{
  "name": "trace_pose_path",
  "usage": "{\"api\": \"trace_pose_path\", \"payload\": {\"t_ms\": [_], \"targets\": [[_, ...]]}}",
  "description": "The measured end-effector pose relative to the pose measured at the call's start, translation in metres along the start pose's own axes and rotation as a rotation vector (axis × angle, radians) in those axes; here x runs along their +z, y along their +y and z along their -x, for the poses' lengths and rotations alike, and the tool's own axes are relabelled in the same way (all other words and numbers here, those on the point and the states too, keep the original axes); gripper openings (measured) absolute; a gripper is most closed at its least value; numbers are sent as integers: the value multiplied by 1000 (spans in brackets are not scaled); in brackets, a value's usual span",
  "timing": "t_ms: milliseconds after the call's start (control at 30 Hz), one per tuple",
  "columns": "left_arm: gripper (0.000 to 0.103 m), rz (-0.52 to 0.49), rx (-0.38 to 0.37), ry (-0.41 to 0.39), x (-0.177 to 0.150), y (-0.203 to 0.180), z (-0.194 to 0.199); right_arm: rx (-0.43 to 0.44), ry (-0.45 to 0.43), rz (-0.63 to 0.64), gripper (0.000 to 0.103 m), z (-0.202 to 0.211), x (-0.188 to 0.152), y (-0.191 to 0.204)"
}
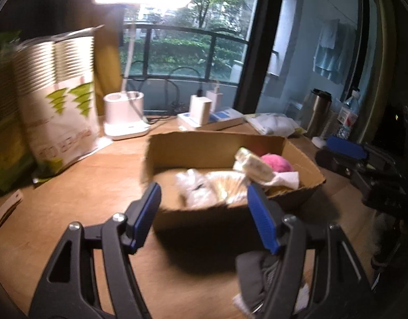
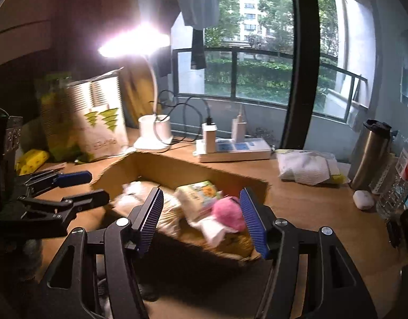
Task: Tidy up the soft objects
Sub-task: 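Withdraw both grippers from the box toward the grey glove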
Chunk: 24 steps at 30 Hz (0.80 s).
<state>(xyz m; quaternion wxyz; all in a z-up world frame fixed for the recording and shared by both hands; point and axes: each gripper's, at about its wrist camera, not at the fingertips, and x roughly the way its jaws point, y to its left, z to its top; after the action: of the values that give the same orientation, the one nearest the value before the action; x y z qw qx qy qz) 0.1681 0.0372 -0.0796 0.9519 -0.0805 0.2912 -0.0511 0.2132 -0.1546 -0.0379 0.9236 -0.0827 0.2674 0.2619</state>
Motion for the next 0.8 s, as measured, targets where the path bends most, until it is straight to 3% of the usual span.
{"api": "trace_pose_path", "payload": {"t_ms": [300, 800], "targets": [[69, 105, 10, -80, -23, 39, 32, 67, 73, 18, 63, 0, -17, 38], [69, 170, 12, -28, -51, 61, 34, 157, 249, 100, 63, -36, -51, 99]]}}
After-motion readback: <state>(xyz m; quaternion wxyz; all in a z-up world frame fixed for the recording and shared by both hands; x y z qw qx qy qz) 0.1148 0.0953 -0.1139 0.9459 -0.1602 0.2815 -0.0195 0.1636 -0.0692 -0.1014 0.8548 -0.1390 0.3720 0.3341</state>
